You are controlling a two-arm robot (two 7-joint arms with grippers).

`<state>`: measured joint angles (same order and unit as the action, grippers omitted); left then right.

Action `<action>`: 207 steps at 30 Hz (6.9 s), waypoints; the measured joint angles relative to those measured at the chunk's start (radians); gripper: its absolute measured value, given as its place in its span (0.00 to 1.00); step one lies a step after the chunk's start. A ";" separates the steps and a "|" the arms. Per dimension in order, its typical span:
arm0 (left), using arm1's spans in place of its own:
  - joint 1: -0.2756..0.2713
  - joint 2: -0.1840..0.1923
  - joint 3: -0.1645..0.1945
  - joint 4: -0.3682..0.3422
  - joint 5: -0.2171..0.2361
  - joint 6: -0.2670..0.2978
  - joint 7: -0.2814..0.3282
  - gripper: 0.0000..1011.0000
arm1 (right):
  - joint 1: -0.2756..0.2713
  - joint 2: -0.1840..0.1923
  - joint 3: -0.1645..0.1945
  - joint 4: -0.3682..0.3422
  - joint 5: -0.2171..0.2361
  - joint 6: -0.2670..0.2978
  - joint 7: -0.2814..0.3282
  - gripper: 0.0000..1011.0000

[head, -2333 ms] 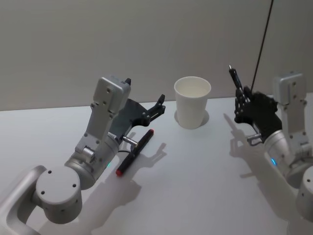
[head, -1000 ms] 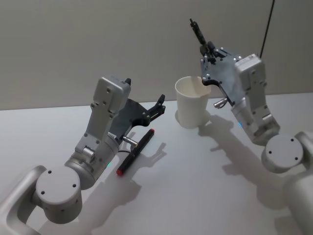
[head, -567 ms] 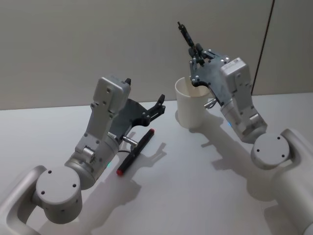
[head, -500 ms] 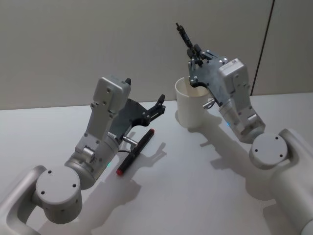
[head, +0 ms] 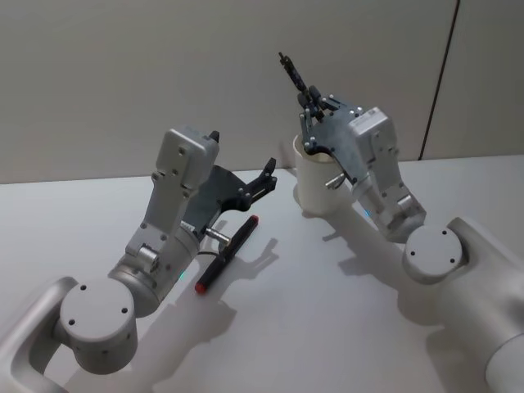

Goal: Place the pen into the pen holder.

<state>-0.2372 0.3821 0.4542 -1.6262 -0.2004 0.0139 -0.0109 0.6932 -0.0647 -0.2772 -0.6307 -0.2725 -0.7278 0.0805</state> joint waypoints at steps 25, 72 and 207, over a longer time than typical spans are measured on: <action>0.000 0.000 0.000 0.000 0.000 0.000 0.000 0.99 | 0.099 -0.037 -0.017 0.218 -0.014 -0.104 -0.031 0.40; 0.000 0.000 0.000 0.000 0.000 0.000 0.000 0.99 | -0.175 0.057 0.035 -0.328 0.114 0.102 0.055 0.99; 0.128 0.170 -0.071 -0.164 -0.237 0.402 -0.152 0.99 | -0.708 0.402 0.051 -1.136 0.560 0.762 -0.014 0.99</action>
<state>-0.1096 0.5520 0.3833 -1.7898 -0.4370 0.4164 -0.1633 -0.0147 0.3375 -0.2259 -1.7667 0.2873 0.0340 0.0668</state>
